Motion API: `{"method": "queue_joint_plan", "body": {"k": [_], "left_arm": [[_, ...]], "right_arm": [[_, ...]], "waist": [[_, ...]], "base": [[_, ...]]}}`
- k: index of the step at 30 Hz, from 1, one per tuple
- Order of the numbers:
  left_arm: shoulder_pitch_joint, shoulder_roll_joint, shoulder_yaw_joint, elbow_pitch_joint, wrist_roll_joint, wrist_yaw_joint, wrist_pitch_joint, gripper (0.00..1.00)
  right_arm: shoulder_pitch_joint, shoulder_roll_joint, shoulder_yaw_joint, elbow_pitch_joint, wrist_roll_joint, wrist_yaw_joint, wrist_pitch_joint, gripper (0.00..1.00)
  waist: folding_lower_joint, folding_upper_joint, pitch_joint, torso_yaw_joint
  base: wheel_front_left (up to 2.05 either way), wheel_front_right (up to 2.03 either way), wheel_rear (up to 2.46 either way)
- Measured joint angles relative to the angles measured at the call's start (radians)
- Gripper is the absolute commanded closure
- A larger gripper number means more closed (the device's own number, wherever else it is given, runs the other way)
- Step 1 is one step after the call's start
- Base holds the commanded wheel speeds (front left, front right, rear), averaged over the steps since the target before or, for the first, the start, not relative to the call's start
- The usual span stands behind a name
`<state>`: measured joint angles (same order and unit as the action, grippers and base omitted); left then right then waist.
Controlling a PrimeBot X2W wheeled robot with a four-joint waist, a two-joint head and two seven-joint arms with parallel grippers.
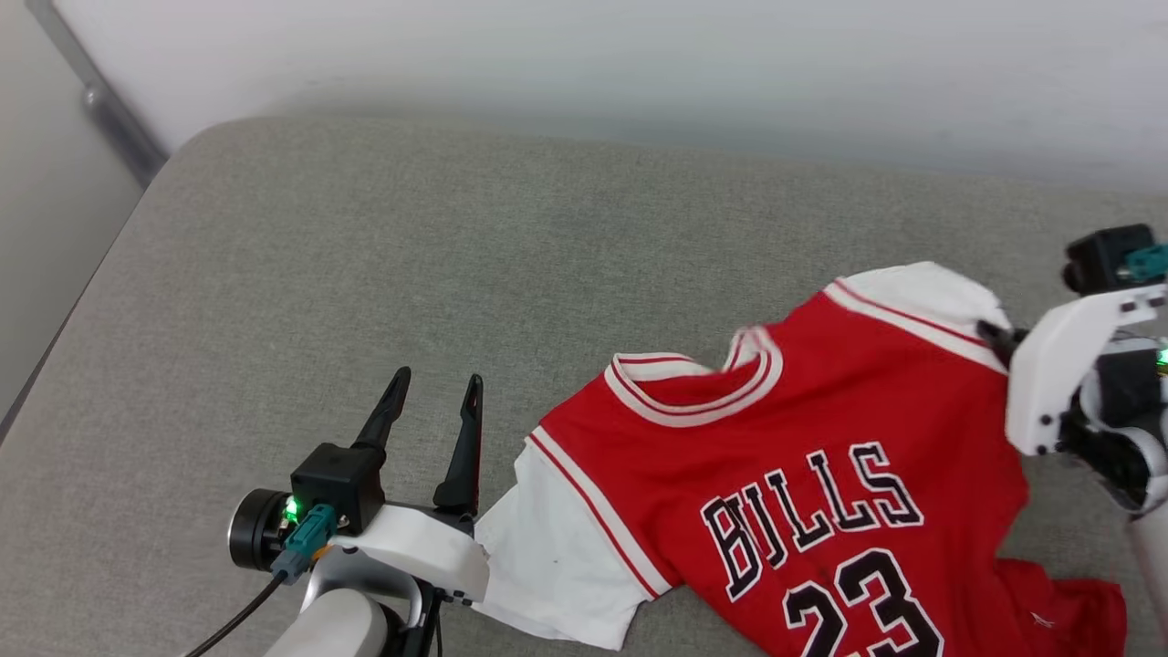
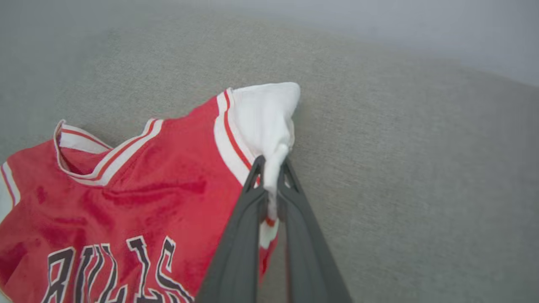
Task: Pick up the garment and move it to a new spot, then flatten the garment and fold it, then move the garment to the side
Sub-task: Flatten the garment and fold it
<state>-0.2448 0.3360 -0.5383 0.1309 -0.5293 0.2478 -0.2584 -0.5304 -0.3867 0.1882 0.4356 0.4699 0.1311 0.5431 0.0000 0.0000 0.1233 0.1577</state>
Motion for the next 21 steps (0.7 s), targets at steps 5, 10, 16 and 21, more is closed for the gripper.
{"method": "queue_joint_plan", "body": {"k": [5,10,16,21], "left_arm": [[0.021,0.005,-0.003,-0.002,-0.001,0.007,0.001,0.00],[0.039,0.009,-0.002,-0.009,-0.005,0.016,0.005,0.00],[0.058,0.020,0.000,-0.013,-0.018,0.021,0.015,0.00],[0.087,0.032,0.011,-0.019,-0.029,0.039,0.020,0.00]], "right_arm": [[0.169,0.015,-0.232,-0.058,-0.109,0.000,-0.022,0.95],[0.408,0.148,-0.376,-0.082,-0.164,0.000,0.000,0.00],[0.515,0.265,-0.453,-0.106,-0.158,0.000,-0.098,0.00],[0.555,0.291,-0.454,-0.170,-0.155,0.000,-0.257,0.00]], "waist": [[0.0000,0.0000,-0.022,-0.028],[0.0000,0.0000,-0.040,-0.050],[0.0000,0.0000,-0.057,-0.065],[0.0000,0.0000,-0.084,-0.077]], "base": [[0.00,0.00,0.00],[0.00,0.00,0.00],[0.00,0.00,0.00],[0.00,0.00,0.00]]}}
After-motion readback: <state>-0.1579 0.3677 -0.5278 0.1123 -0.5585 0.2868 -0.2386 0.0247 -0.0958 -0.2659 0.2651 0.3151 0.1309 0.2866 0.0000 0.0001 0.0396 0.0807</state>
